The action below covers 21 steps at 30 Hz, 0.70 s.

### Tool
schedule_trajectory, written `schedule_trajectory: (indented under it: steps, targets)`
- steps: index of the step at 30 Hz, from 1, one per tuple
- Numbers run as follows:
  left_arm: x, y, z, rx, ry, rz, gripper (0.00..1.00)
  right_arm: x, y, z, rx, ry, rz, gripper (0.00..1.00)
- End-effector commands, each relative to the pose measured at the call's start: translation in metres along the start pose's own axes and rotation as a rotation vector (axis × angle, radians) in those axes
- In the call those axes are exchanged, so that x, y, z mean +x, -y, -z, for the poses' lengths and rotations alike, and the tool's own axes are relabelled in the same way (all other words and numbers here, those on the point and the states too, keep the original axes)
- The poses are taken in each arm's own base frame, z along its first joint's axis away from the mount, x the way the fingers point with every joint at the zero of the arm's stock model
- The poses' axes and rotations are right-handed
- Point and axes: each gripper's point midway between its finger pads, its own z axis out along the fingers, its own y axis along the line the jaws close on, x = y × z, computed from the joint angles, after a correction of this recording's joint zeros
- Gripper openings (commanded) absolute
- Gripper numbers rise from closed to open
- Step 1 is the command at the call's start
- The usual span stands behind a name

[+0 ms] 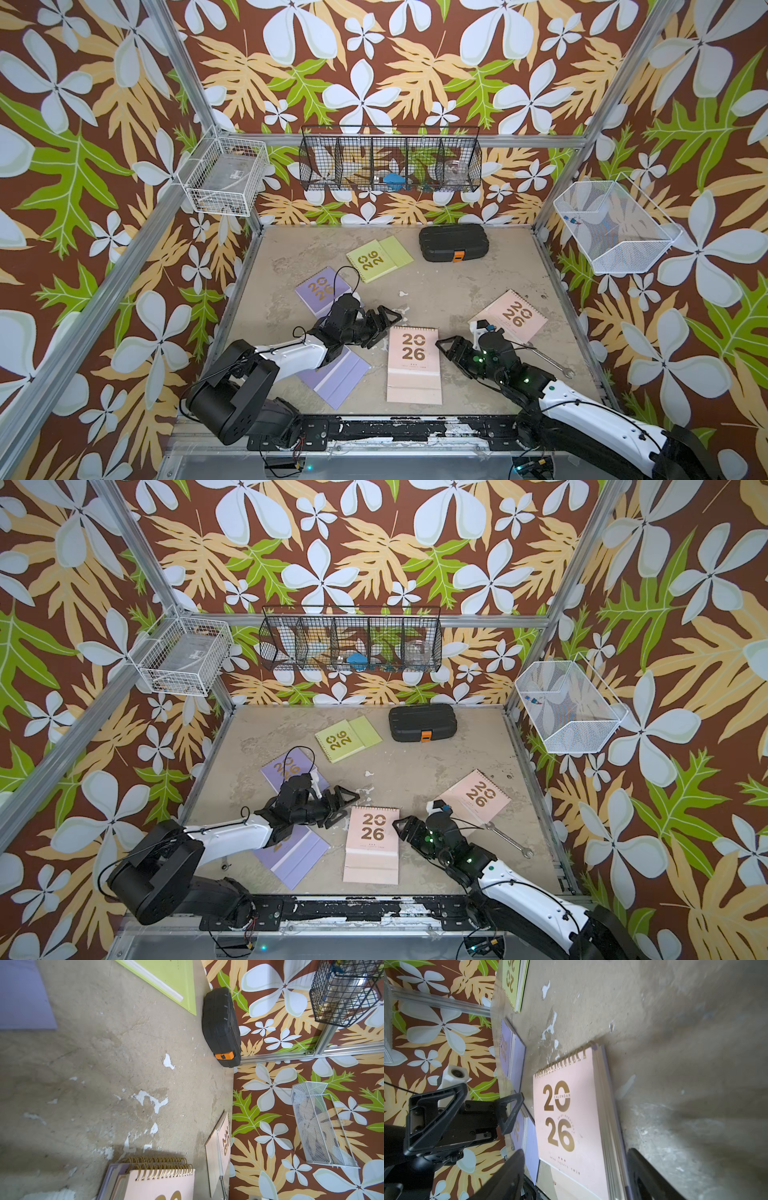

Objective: Stack the calendars
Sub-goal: Place the calendar at the calendar.

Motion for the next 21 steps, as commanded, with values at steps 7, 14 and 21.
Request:
schedule_trajectory:
  steps: [7, 14, 21]
  targets:
    - [-0.013, 0.019, 0.006, -0.012, 0.050, -0.055, 0.91, -0.052, 0.042, 0.021, 0.208, 0.036, 0.075, 0.84]
    - [-0.020, 0.039, 0.003, 0.012, 0.048, -0.077, 0.91, -0.125, 0.075, 0.058, 0.372, 0.183, 0.046, 0.91]
    - [-0.025, 0.053, -0.008, 0.033, 0.026, -0.093, 0.91, -0.190, 0.105, 0.089, 0.579, 0.324, 0.041, 1.00]
